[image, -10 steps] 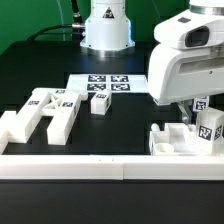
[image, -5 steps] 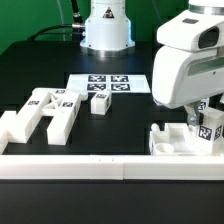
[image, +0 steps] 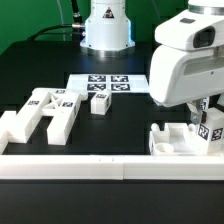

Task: Assemble chair

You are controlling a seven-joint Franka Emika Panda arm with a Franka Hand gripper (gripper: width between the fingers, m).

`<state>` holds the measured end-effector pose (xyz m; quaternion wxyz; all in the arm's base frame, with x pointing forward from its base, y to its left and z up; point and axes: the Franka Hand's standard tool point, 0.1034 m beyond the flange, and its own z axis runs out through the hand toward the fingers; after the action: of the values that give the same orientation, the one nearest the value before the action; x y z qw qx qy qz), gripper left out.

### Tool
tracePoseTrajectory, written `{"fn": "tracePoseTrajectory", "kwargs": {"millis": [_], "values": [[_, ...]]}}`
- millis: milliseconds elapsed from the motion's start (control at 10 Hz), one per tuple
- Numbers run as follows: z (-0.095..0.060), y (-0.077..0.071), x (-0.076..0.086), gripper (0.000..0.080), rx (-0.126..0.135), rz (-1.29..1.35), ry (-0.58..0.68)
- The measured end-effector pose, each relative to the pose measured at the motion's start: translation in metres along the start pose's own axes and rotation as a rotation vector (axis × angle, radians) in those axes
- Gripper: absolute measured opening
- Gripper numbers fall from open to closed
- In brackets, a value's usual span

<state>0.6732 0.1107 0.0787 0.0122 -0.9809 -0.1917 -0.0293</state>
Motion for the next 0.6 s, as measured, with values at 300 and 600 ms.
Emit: {"fn": "tracePoseTrajectory", "kwargs": {"millis": [300, 600], "values": [[0.0006, -0.0007, 0.0009, 0.0289, 0.008, 0.283, 0.014], [0.0008, -0.002, 0.001, 0.0291, 0.011, 0.573, 0.012]]}}
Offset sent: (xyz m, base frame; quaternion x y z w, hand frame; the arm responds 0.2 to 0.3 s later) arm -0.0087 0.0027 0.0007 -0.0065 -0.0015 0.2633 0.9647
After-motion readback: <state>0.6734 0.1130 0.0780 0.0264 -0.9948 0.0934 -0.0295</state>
